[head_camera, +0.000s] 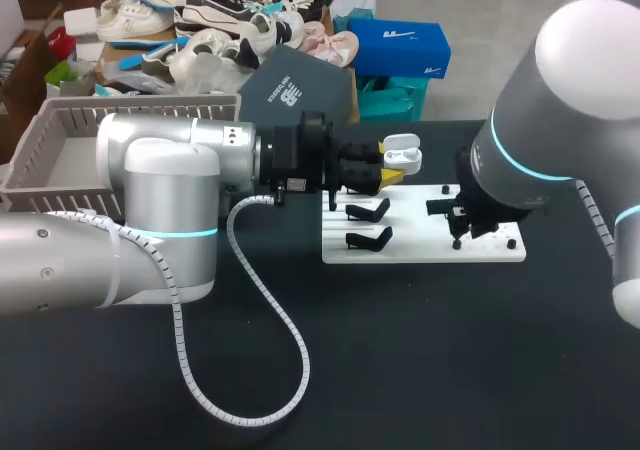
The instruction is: Pick up each earbud case from the left stands, insert the matching earbuds, close the lid, and place the case in the box.
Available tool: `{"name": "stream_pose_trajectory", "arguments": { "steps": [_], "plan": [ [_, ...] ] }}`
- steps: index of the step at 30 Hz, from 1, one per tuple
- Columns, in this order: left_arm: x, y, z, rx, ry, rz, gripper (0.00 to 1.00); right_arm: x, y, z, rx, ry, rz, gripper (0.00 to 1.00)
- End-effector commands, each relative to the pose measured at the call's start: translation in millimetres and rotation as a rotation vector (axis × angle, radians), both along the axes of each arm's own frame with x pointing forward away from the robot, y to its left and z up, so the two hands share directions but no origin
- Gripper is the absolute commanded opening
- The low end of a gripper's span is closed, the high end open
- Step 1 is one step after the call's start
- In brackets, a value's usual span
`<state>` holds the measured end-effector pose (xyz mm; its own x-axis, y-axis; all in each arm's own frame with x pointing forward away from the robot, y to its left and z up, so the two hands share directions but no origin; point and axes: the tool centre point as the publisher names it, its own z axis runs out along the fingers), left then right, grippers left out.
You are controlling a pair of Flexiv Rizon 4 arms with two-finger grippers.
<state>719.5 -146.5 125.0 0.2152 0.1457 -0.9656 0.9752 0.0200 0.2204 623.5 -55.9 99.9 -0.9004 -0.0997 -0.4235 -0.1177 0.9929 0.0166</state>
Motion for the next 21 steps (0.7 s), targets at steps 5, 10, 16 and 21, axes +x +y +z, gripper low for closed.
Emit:
{"name": "stream_pose_trajectory", "arguments": {
  "steps": [5,10,16,21],
  "plan": [
    [-0.4,0.2,-0.4,-0.002,-0.001,0.002,0.0,-15.2,14.5,19.6,-0.044,-0.117,0.127,0.0],
    [-0.4,0.2,-0.4,-0.002,-0.001,0.002,0.0,-11.0,26.6,32.8,-0.065,-0.127,0.199,0.0],
    [-0.4,0.2,-0.4,-0.002,-0.001,0.002,0.0,0.5,42.4,49.2,-0.085,-0.14,0.271,0.0],
    [-0.4,0.2,-0.4,-0.002,-0.001,0.002,0.0,9.0,52.5,65.8,-0.082,-0.158,0.321,0.0]
  ]
}}
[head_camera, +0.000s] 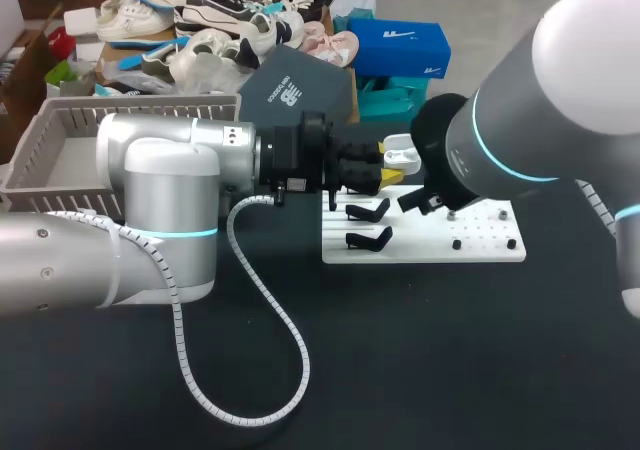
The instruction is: Pick up each earbud case from the left stands, insert the matching earbuds, close the lid, and place the case in the box.
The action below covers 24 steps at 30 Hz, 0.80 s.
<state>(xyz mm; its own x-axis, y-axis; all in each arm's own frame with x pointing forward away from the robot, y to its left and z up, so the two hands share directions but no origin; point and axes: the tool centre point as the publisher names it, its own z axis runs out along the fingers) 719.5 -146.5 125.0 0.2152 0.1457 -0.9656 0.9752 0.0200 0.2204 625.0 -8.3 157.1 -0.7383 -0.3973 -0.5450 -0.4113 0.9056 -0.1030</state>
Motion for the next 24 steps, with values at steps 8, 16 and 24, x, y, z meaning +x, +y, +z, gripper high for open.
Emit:
{"name": "stream_pose_trajectory", "arguments": {
  "steps": [8,16,24],
  "plan": [
    [-0.4,0.2,-0.4,-0.002,-0.001,0.002,0.0,19.3,20.3,21.1,-0.025,0.028,0.066,0.0],
    [-0.4,0.2,-0.4,-0.002,-0.001,0.002,0.0,30.4,29.5,25.4,-0.042,0.041,0.102,0.0],
    [-0.4,0.2,-0.4,-0.002,-0.001,0.002,0.0,46.2,36.3,26.1,-0.056,0.045,0.122,0.0]
  ]
}}
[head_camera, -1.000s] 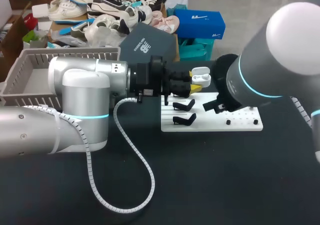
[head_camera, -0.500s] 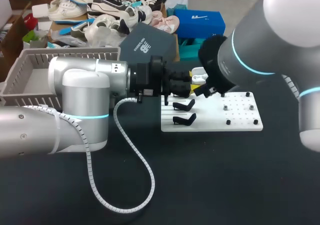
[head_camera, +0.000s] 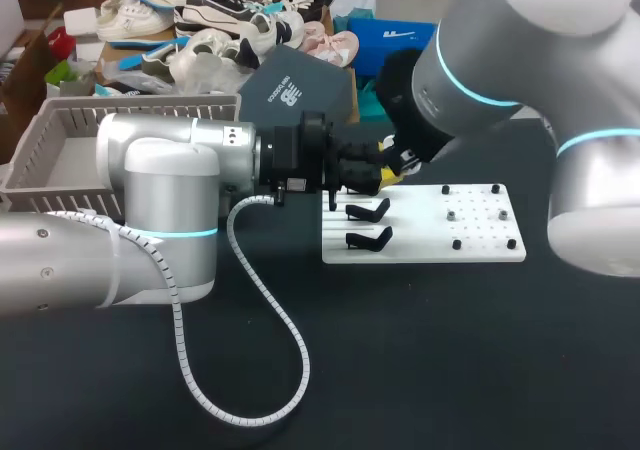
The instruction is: Pick up each earbud case from the left stands, insert the matching earbuds, close the lid, and place the case in the box.
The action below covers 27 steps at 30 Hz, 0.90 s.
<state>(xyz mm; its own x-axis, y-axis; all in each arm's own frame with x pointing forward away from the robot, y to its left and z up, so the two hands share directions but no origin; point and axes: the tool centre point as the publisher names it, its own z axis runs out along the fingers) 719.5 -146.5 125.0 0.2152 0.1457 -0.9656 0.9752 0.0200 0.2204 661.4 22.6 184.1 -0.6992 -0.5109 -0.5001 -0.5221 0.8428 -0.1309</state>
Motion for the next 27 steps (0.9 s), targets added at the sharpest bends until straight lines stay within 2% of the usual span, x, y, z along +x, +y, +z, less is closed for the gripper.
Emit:
{"name": "stream_pose_trajectory", "arguments": {
  "steps": [1,27],
  "plan": [
    [-0.4,0.2,-0.4,-0.002,-0.001,0.002,0.0,12.0,5.8,-1.2,-0.01,0.016,0.001,0.0],
    [-0.4,0.2,-0.4,-0.002,-0.001,0.002,0.0,30.1,0.0,-1.2,-0.041,0.054,-0.004,0.0]
  ]
}}
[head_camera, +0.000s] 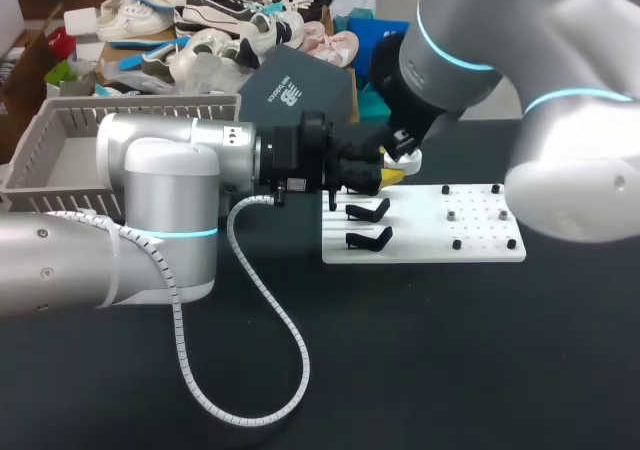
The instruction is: Pick up each earbud case from the left stands, insert the matching earbuds, close the lid, and place the case in the box.
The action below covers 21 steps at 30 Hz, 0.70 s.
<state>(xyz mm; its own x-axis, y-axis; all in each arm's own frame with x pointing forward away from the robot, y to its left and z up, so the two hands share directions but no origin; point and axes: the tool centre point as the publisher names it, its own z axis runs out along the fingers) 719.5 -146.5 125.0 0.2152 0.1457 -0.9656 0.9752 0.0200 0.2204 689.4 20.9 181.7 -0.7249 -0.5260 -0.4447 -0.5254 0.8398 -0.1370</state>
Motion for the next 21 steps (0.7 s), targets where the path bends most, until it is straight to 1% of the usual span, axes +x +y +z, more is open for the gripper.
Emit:
{"name": "stream_pose_trajectory", "arguments": {
  "steps": [1,14,21],
  "plan": [
    [-0.4,0.2,-0.4,-0.002,-0.001,0.002,0.0,2.7,1.7,1.3,-0.003,0.005,0.001,0.0],
    [-0.4,0.2,-0.4,-0.002,-0.001,0.002,0.0,6.4,-1.4,-1.9,-0.025,0.019,0.021,0.0],
    [-0.4,0.2,-0.4,-0.002,-0.001,0.002,0.0,4.8,-3.9,0.3,-0.054,0.004,0.082,0.0]
  ]
}}
